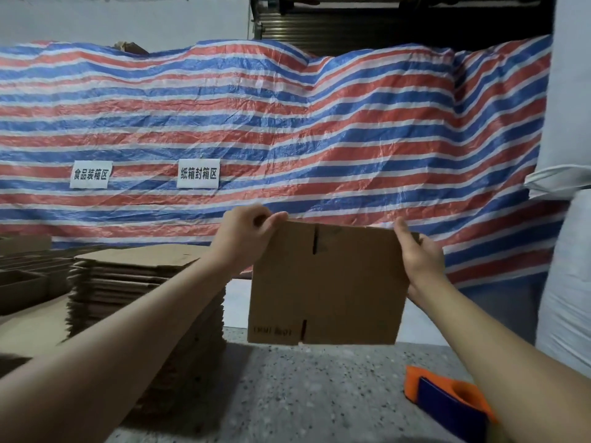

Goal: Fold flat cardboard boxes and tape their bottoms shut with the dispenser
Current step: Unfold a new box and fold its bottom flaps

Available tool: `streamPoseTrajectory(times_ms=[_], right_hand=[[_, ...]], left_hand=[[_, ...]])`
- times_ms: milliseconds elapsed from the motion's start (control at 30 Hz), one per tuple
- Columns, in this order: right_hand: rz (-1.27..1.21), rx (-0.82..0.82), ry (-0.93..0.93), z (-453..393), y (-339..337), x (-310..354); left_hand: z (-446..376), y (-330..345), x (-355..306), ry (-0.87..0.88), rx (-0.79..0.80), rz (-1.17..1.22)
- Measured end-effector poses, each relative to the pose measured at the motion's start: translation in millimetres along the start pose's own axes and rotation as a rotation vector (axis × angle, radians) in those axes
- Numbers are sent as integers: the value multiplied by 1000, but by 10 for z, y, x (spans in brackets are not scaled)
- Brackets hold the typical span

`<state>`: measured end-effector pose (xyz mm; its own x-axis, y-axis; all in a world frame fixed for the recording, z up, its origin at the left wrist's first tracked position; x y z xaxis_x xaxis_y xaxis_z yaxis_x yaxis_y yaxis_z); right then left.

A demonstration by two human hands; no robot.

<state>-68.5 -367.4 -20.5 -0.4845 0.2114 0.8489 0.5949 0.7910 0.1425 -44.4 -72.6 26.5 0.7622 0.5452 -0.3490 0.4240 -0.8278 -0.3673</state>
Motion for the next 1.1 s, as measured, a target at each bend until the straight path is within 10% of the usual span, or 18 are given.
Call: streamPoseTrajectory(times_ms=[200,400,1100], right_hand=[[108,-59,79,271,-70,-382],[103,49,223,423,-221,-643],[106,288,506,677,-275,-1194]], left_hand=[[606,756,394,-845,-4,467],[817,942,459,-720,-49,475],[1332,1258,737,-1067,71,497]])
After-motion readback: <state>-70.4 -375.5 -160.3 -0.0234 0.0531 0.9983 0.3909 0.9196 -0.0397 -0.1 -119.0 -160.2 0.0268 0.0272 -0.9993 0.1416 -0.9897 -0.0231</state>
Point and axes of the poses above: each hand's wrist, its own z-axis away from the middle knuckle, its own y-axis out of the palm, x = y × z, the point moved 4 cm from there along -z, towards the middle knuckle, and after that the axes turned 2 degrees about -y, right-handed, at the moved point
